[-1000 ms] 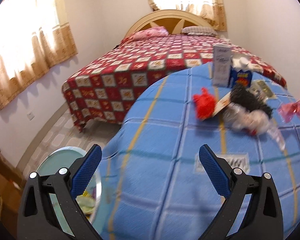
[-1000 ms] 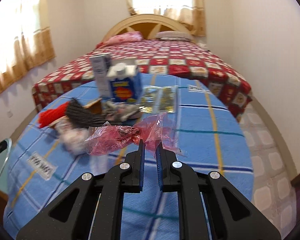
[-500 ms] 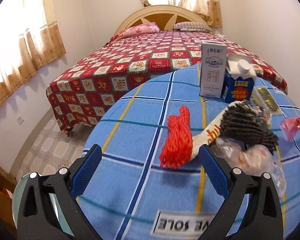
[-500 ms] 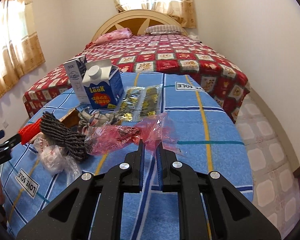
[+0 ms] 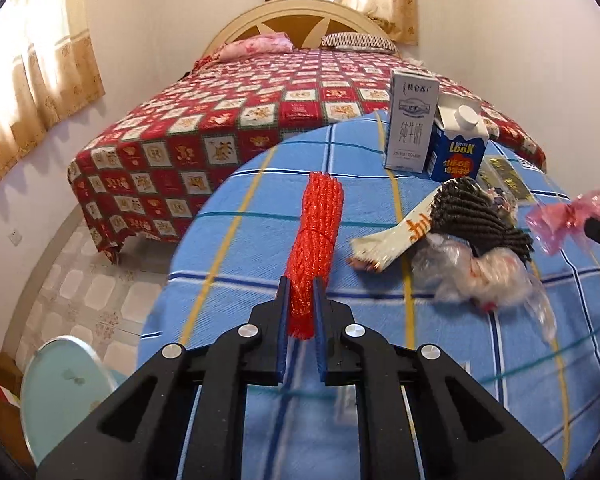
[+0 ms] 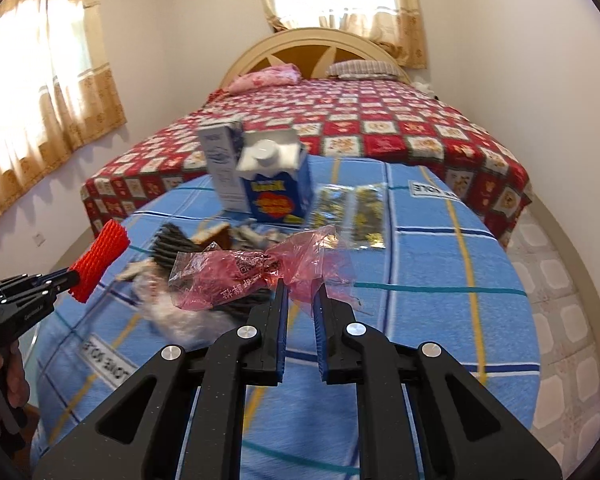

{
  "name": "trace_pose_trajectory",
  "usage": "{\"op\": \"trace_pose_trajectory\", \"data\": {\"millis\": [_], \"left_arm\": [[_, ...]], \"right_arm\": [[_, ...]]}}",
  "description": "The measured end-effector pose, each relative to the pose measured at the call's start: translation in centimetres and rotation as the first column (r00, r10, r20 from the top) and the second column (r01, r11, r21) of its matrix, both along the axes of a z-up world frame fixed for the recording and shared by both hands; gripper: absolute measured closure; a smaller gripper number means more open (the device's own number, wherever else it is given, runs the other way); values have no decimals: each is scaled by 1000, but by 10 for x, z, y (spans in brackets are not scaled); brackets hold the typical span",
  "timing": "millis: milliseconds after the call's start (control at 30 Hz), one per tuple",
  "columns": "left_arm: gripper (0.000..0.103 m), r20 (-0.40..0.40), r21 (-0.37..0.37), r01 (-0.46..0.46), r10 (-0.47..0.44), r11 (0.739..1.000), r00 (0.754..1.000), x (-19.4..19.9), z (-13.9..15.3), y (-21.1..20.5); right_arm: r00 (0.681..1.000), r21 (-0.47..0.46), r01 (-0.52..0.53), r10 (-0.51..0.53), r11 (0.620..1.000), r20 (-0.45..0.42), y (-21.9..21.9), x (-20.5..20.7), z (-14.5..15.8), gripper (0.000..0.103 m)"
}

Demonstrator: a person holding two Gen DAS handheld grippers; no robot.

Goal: Collect trash
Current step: 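Carry the red net and pink bag over the blue bin and open both grippers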

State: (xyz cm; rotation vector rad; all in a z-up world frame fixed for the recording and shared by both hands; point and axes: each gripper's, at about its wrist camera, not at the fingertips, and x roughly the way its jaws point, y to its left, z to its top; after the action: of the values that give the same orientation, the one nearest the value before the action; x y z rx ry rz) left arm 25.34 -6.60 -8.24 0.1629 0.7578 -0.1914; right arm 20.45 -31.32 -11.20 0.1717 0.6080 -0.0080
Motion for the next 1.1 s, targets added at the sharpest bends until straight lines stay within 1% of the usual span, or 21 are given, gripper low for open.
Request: {"op": "trace_pose_trajectory", "data": {"millis": [167, 333, 467, 700, 833, 1100], "left_arm": [[92, 17, -1, -32, 32, 999, 999, -31, 9, 34], [92, 34, 17, -72, 71, 997, 997, -63, 11, 65], [92, 47, 27, -100, 98, 995, 994, -81, 11, 85], [92, 52, 30, -152, 150, 988, 987, -100, 11, 117], [92, 56, 47, -184, 181, 982, 982, -108, 10, 137], [92, 49, 71, -234, 231, 970, 972, -116, 4, 165]], "right_arm": [[998, -1, -58, 58, 998, 23, 33, -6, 7, 90], [993, -7, -115, 115, 993, 26, 68, -4, 8, 90], [986, -18, -163, 164, 986, 27, 97, -1, 7, 90], [970, -42, -242, 243, 969, 28, 144, 2, 6, 90], [959, -51, -280, 281, 959, 26, 166, 0, 5, 90], [937, -75, -345, 348, 935, 23, 206, 1, 6, 90]]}}
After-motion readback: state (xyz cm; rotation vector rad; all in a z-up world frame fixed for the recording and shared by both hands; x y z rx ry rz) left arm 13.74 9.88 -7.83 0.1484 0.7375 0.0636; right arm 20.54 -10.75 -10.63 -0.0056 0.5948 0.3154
